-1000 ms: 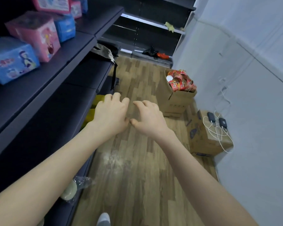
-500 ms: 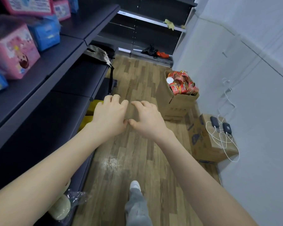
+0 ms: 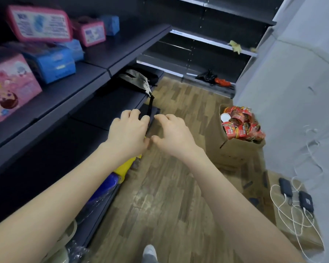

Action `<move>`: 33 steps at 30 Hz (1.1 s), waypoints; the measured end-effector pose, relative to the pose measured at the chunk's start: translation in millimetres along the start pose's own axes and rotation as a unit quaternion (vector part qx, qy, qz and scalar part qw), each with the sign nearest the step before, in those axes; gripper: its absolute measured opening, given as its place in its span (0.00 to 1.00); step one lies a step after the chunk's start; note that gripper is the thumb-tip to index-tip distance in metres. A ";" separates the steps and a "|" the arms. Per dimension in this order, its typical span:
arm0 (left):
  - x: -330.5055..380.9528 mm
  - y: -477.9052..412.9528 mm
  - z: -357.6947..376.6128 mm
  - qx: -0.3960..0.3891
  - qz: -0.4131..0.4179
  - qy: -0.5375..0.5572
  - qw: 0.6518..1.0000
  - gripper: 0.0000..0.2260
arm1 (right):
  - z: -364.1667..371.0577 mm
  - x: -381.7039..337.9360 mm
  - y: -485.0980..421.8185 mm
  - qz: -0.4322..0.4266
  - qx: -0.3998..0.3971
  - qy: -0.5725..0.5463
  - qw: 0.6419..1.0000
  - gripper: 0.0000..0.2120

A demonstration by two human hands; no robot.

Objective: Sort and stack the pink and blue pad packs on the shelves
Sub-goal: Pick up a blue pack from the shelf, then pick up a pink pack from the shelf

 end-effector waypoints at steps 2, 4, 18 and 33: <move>-2.0 -11.1 -2.7 0.005 -0.025 -0.002 1.000 0.25 | -5.1 5.3 -16.2 -0.025 0.002 -0.004 1.000 0.29; -6.8 -18.3 -6.0 0.009 -0.053 -0.001 0.999 0.26 | -7.5 5.9 -30.5 -0.055 0.004 -0.005 0.998 0.29; -91.7 -16.5 -26.3 0.032 -0.223 0.003 0.974 0.26 | 9.0 -69.1 -106.5 -0.234 -0.033 -0.017 0.972 0.29; -215.3 -26.5 -69.2 0.111 -0.357 -0.035 0.927 0.28 | 12.8 -189.4 -202.5 -0.360 -0.005 -0.048 0.932 0.28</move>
Point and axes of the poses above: each hand's wrist, its own y-axis away from the middle knuckle, its own z-axis out of the palm, x = y × z, the point moved 3 cm from there along -y, towards the middle knuckle, and after that the axes turned 10 degrees about -z, right-handed, at the moved point
